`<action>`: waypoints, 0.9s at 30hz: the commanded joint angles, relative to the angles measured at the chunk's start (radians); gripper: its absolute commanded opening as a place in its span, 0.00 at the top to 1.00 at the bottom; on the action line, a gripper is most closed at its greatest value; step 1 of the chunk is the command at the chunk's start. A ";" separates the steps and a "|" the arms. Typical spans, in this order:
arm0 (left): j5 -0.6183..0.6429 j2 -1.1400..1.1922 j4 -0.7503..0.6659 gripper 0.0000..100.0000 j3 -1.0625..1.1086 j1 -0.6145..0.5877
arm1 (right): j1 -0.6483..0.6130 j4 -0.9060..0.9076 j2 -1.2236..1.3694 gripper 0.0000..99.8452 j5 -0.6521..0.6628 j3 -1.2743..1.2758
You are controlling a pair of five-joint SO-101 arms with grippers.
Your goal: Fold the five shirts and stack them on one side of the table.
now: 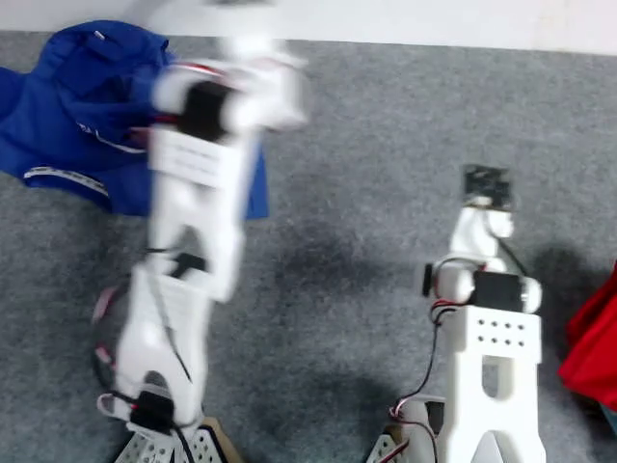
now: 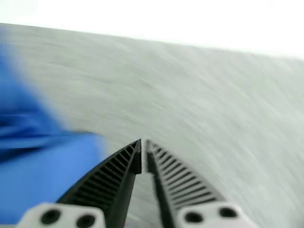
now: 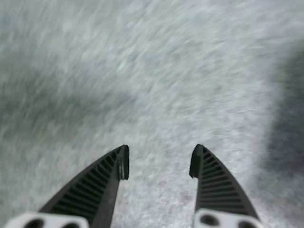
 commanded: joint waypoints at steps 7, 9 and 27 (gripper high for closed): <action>0.008 -0.067 0.009 0.71 0.314 -0.297 | -0.081 -0.021 0.002 0.78 0.020 0.002; 0.006 -0.067 0.009 0.71 0.418 -0.252 | -0.090 -0.021 0.002 0.78 0.020 0.004; -0.104 -0.058 -0.157 0.71 1.102 0.053 | -0.085 -0.085 0.002 0.78 0.028 0.054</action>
